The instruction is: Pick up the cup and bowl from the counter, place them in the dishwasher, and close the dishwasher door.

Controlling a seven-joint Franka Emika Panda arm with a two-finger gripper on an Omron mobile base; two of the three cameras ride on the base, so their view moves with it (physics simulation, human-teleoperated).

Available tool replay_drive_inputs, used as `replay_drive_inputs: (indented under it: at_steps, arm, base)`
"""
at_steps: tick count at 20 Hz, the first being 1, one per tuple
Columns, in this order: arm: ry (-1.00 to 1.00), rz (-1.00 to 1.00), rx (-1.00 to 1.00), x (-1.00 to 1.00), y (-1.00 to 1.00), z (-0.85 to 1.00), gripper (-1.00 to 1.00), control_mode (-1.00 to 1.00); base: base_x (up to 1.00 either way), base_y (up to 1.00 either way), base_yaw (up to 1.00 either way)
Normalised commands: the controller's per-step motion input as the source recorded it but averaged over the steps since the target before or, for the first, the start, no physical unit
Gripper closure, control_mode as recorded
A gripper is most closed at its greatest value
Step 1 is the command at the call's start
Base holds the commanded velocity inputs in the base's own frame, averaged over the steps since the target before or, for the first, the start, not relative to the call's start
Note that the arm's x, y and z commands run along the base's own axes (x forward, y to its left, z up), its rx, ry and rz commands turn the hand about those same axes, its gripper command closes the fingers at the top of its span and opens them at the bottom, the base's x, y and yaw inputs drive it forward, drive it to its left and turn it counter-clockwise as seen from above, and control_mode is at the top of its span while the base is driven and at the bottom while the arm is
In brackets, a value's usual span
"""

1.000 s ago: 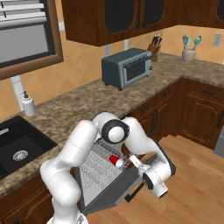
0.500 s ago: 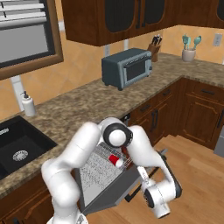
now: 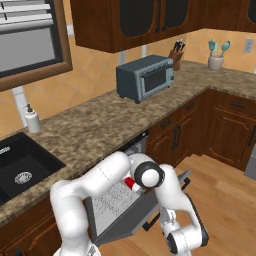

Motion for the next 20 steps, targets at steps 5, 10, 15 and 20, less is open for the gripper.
replay_drive_inputs:
  at_steps: [5,10,15,20]
  arm:
    - [0.17,0.0,0.0,0.1,-0.01,-0.77,-1.0,-1.0]
    - [0.05,0.04,0.0,0.17,0.23,-0.67,-1.0,-1.0]
    - [0.0,0.1,0.0,0.3,0.35,-0.53,-1.0,-1.0]
    - [0.01,0.06,0.0,-0.07,-0.13,-0.54,-1.0,-1.0]
  base:
    - [0.0,0.0,0.0]
    - [0.0,0.0,0.0]
    - [0.0,0.0,0.0]
    - [0.0,0.0,0.0]
